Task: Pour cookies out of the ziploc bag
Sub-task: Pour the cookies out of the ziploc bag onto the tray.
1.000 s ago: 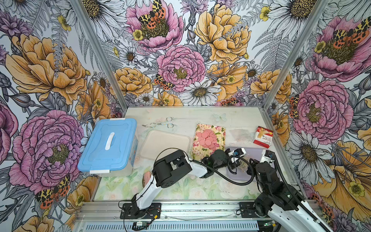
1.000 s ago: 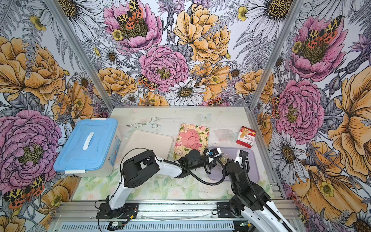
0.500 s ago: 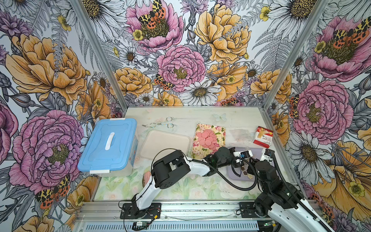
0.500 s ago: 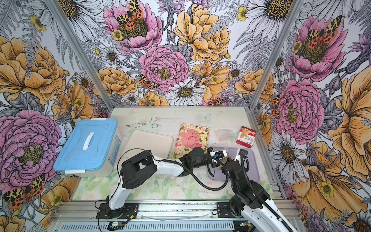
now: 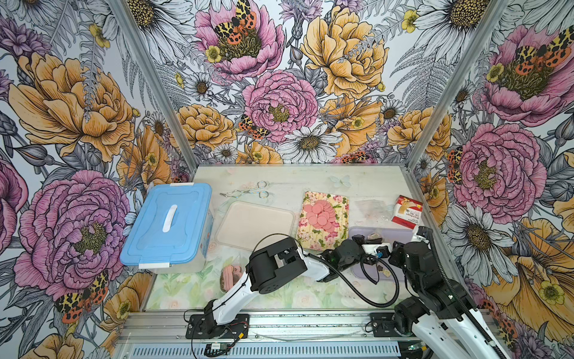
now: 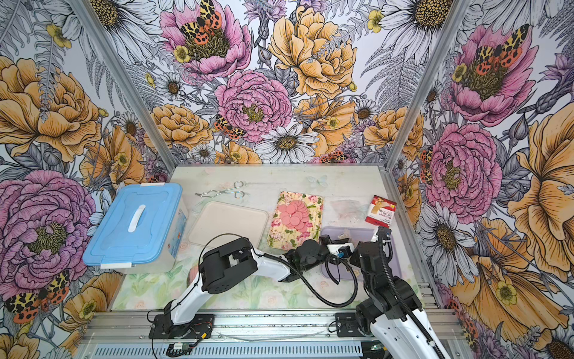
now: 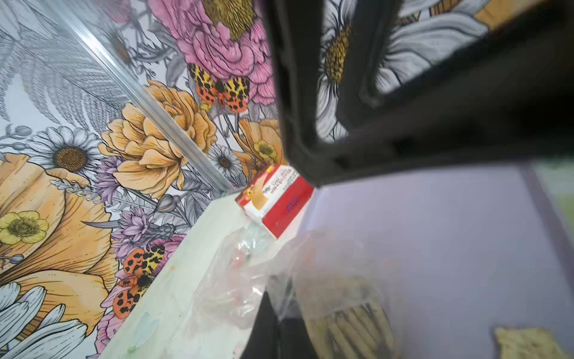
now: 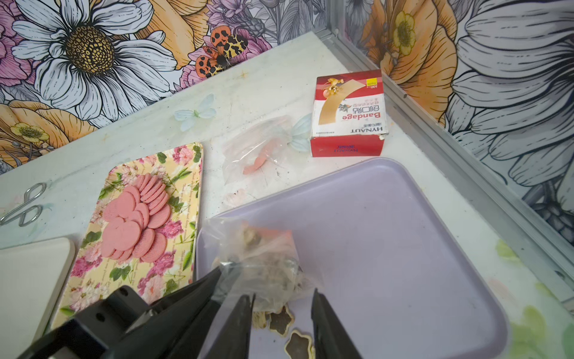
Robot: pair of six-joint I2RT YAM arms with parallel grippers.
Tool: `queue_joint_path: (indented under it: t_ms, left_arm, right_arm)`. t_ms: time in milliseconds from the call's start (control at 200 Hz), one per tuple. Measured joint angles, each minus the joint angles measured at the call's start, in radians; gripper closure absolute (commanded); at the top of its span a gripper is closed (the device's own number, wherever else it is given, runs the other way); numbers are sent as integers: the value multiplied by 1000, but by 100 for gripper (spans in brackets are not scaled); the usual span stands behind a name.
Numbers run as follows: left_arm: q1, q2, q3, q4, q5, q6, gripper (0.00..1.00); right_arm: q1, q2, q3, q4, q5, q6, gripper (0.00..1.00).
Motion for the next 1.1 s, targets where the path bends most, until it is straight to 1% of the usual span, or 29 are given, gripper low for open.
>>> queue_joint_path:
  t_ms: [75,170,215,270,350,460,540,580,615,660,685,770,780,790,881,971,1101]
  left_arm:
    - [-1,-13,-45,63,9,-7,100]
    - [7,-27,-55,24,58,-35,100]
    - [9,-27,-61,45,75,-45,100]
    - [16,-30,-81,73,103,-68,100]
    - [21,-30,-74,39,135,-77,100]
    - [21,-35,-72,52,161,-89,100]
    - [20,-35,-42,-3,180,-79,100]
    - [17,-35,-32,-16,181,-75,100]
    - [14,-41,-37,-7,186,-74,100]
    - [14,-53,-51,-2,199,-75,100]
    - [14,-55,-52,-11,204,-71,100]
    - [7,-56,-24,-60,203,-42,100]
    - [6,-56,-24,-56,203,-39,100]
    - [6,-57,-25,-53,203,-36,100]
    - [9,-70,-43,-41,225,-34,100]
    - [11,-57,7,-92,237,-14,100]
    - [26,-57,4,-55,275,-28,100]
  right_arm:
    - [0,-2,0,7,-14,-3,64]
    - [-2,-4,6,13,-14,-4,63]
    - [-5,-3,16,18,-23,-4,62]
    - [-7,-2,43,17,-43,-4,61]
    - [-8,11,110,19,-80,-7,58]
    - [-8,44,238,25,-140,-29,44]
    - [-8,59,307,23,-189,-47,39]
    - [-8,62,328,19,-209,-58,32]
    - [-8,60,338,10,-219,-67,23]
    - [-8,54,341,-8,-223,-90,18]
    - [-8,48,344,-28,-223,-95,13]
    - [-8,44,367,-111,-219,-115,6]
    - [-8,44,370,-119,-219,-115,2]
    - [-8,45,375,-130,-219,-120,1]
    - [-8,72,444,-237,-215,-135,1]
    - [-8,126,533,-344,-216,-147,1]
    - [-8,156,623,-468,-216,-174,1]
